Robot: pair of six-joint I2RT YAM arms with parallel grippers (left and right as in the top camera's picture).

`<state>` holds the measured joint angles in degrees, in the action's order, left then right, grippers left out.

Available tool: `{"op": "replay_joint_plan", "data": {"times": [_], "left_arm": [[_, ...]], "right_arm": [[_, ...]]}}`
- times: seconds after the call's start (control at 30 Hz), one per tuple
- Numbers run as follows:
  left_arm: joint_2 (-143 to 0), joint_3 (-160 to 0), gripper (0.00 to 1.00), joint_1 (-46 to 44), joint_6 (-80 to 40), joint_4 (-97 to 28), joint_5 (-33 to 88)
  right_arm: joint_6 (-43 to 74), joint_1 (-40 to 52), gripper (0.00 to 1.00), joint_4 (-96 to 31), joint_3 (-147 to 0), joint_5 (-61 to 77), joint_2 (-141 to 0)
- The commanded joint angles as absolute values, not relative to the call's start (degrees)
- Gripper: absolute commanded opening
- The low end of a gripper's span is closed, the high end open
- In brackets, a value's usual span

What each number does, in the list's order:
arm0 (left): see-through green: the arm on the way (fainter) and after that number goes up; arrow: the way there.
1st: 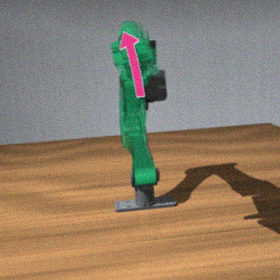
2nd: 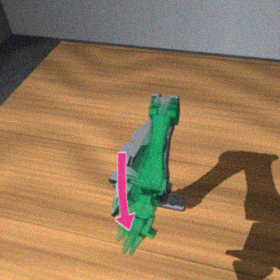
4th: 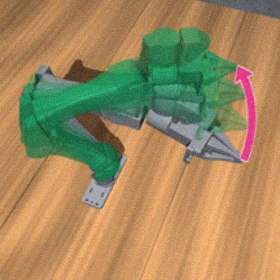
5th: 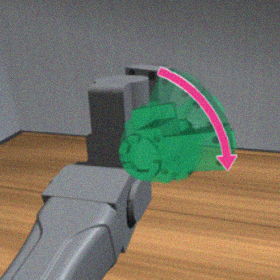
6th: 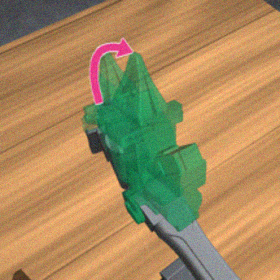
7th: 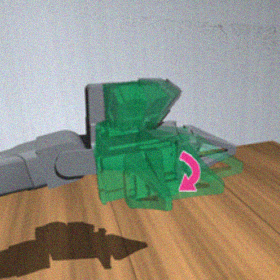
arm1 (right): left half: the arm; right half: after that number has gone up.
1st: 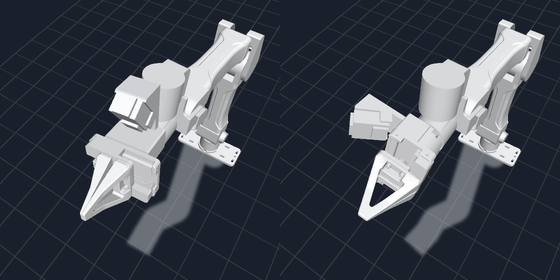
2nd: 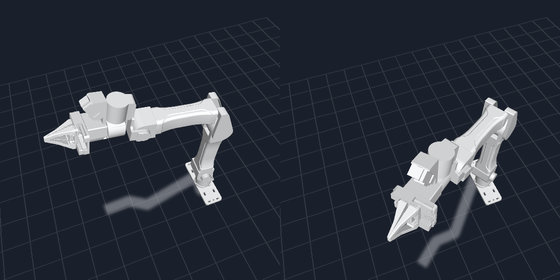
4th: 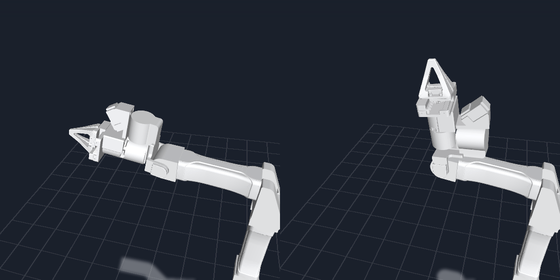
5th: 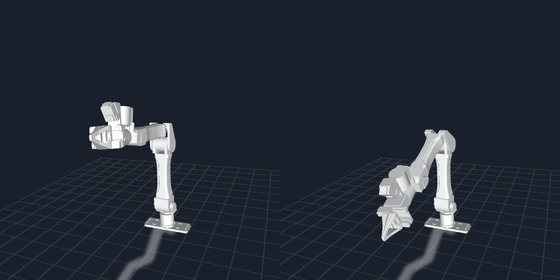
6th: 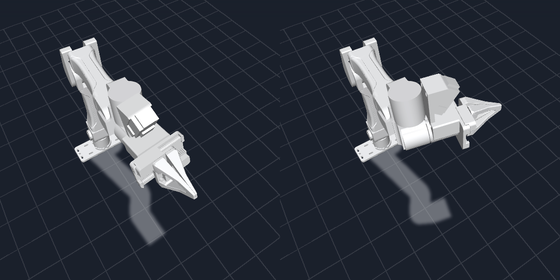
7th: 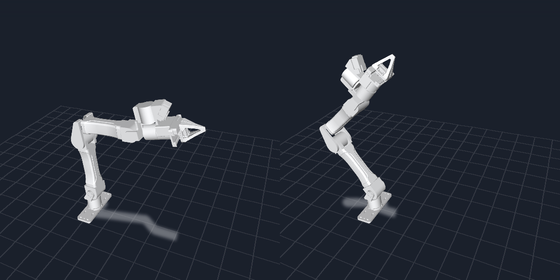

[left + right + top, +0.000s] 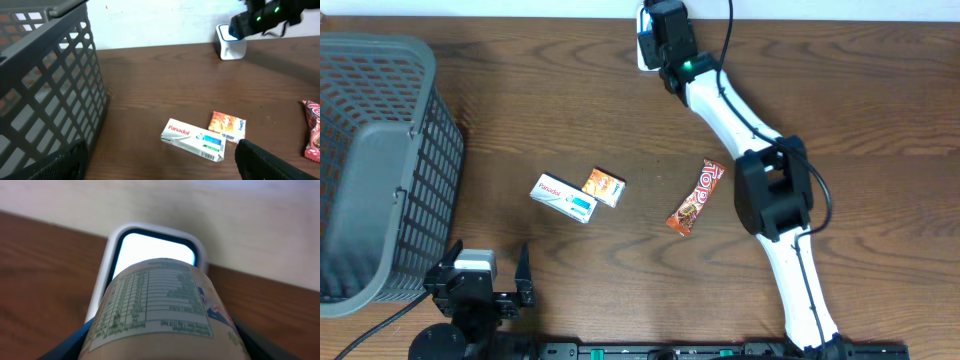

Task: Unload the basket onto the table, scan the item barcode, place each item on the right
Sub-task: 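Hold the jar label under the white scanner with the right gripper, then carry the jar to the right table edge and release it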

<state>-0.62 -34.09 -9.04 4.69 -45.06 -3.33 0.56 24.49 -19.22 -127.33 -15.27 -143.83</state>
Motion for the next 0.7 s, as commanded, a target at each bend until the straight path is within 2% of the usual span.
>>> {"op": "replay_joint_plan", "data": {"times": [0.0,0.1,0.37,0.67], "left_arm": [[-0.23,-33.98,0.93,-8.8,4.58,-44.99,-3.18],[-0.23,-33.98,0.93,-8.8,4.58,-44.99,-3.18],[-0.23,-33.98,0.93,-8.8,4.58,-44.99,-3.18],[-0.23,-33.98,0.93,-8.8,4.58,-44.99,-3.18]], "right_arm": [[-1.39,23.92,0.52,-24.56,-128.2,-20.1,-132.81],[-0.75,23.24,0.51,-34.79,-128.2,-21.17,-128.7],[14.28,18.26,0.55,-64.18,-128.2,-20.47,-122.45],[21.52,6.13,0.59,-83.35,-127.96,-14.13,-122.61]]}}
